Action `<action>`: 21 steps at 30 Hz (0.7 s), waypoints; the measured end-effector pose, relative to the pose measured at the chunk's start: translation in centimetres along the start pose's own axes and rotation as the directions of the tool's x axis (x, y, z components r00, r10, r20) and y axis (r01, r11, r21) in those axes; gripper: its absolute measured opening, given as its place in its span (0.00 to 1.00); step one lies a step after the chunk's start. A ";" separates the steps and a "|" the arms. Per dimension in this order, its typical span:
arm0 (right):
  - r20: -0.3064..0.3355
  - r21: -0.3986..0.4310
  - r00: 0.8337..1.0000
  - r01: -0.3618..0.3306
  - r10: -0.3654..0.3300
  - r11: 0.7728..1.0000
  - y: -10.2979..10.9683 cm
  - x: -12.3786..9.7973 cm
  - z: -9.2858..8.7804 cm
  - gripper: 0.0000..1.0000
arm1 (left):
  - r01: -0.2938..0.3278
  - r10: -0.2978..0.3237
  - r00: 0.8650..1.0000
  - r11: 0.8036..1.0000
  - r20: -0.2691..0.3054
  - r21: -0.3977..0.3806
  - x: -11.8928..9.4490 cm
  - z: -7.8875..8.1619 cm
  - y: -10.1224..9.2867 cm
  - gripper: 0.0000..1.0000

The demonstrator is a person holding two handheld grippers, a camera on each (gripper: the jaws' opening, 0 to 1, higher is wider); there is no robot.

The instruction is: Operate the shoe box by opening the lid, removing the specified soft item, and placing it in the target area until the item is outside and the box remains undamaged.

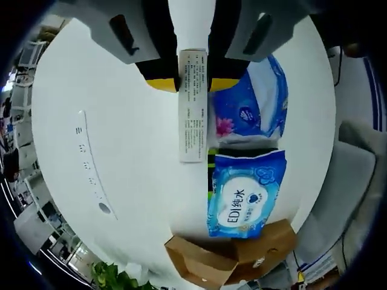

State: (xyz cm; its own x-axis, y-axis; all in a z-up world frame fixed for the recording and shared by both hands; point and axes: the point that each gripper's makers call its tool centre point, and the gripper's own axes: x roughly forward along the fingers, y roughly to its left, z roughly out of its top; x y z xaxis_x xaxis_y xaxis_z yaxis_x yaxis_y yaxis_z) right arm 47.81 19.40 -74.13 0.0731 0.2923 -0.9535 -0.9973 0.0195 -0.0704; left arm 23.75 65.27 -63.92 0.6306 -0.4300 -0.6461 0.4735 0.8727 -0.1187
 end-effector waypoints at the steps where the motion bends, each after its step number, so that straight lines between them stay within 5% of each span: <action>1: -0.011 -0.014 1.000 -0.001 0.001 1.000 -0.1 -0.1 -0.1 0.15 | 0.000 0.000 1.000 1.000 0.000 -0.001 0.0 0.0 0.0 1.00; 21: -0.061 -0.065 0.998 0.009 -0.013 0.998 -0.2 -0.2 -0.5 0.16 | -0.012 0.012 1.000 1.000 0.004 -0.021 -0.3 -0.8 0.3 1.00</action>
State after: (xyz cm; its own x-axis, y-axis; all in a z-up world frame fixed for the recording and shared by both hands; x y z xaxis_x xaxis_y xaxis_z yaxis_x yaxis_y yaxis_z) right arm 47.98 18.85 -74.07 0.0860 0.2335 -0.9686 -0.9944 -0.0405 -0.0980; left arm 23.18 65.82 -64.38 0.6388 -0.4203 -0.6445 0.4530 0.8825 -0.1265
